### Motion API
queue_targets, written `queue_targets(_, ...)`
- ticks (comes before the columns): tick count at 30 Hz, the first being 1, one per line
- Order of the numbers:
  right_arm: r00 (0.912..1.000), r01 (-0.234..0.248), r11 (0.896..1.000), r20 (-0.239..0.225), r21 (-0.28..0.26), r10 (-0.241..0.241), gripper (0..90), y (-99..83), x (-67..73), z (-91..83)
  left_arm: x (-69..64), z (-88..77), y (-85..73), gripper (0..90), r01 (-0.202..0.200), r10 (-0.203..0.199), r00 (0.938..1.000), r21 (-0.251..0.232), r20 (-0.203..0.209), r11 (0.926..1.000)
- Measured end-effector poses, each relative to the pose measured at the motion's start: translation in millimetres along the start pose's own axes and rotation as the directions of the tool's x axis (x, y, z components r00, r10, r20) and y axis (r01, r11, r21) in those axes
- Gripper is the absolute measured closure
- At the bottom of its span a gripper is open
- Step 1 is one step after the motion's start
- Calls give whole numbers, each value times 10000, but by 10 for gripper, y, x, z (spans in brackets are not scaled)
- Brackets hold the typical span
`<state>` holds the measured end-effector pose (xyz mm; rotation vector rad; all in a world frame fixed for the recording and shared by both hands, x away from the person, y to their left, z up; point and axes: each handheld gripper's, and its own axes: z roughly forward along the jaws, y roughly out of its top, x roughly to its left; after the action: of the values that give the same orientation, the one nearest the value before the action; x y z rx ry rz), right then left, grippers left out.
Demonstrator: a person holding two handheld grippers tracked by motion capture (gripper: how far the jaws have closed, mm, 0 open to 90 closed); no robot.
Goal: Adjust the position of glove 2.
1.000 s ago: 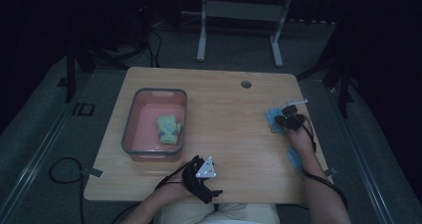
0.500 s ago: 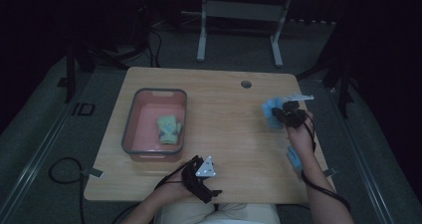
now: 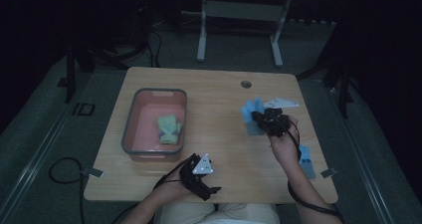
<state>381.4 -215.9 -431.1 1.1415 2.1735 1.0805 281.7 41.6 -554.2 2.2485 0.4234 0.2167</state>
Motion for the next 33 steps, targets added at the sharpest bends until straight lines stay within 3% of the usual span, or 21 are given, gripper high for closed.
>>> queue_targets(1,10000,0,10000,0,0,0,882,0,0,0,0,0,0,48,0,0,10000,0,0,10000)
queue_targets(2,9999,68,10000,147,9,-68,882,-31,113,-3,-1,-1,-1,48,10,-10,10000,-1,-57,10000)
queue_targets(6,9997,-169,9998,166,113,167,882,-137,266,37,-5,-5,0,48,4,-5,10000,-65,-76,10000)
queue_targets(10,9994,-260,9991,248,332,252,882,-250,362,108,-8,-2,-3,48,-106,107,9999,7,-136,9999)
queue_targets(12,9990,-430,9981,133,443,424,882,-322,390,147,-6,-3,-5,48,-90,90,9999,-12,-118,10000)
queue_targets(15,9992,-307,9979,264,568,293,881,-376,423,177,-3,-2,-10,48,-75,74,9999,-11,-138,10000)
queue_targets(16,9978,-654,9957,-27,651,657,881,-452,436,211,0,3,-14,48,-62,63,9999,8,-148,10000)
queue_targets(23,9928,-1194,9863,119,1134,1188,881,-698,459,399,-9,8,-12,48,-193,194,9997,53,-153,9998)
queue_targets(29,9913,-1196,9806,-364,1551,1266,876,-811,497,538,0,5,-11,49,-113,113,9999,-12,-127,9999)
queue_targets(33,9926,-1090,9789,-346,1730,1166,865,-850,512,608,-11,9,-9,49,-205,205,9997,54,-105,9998)
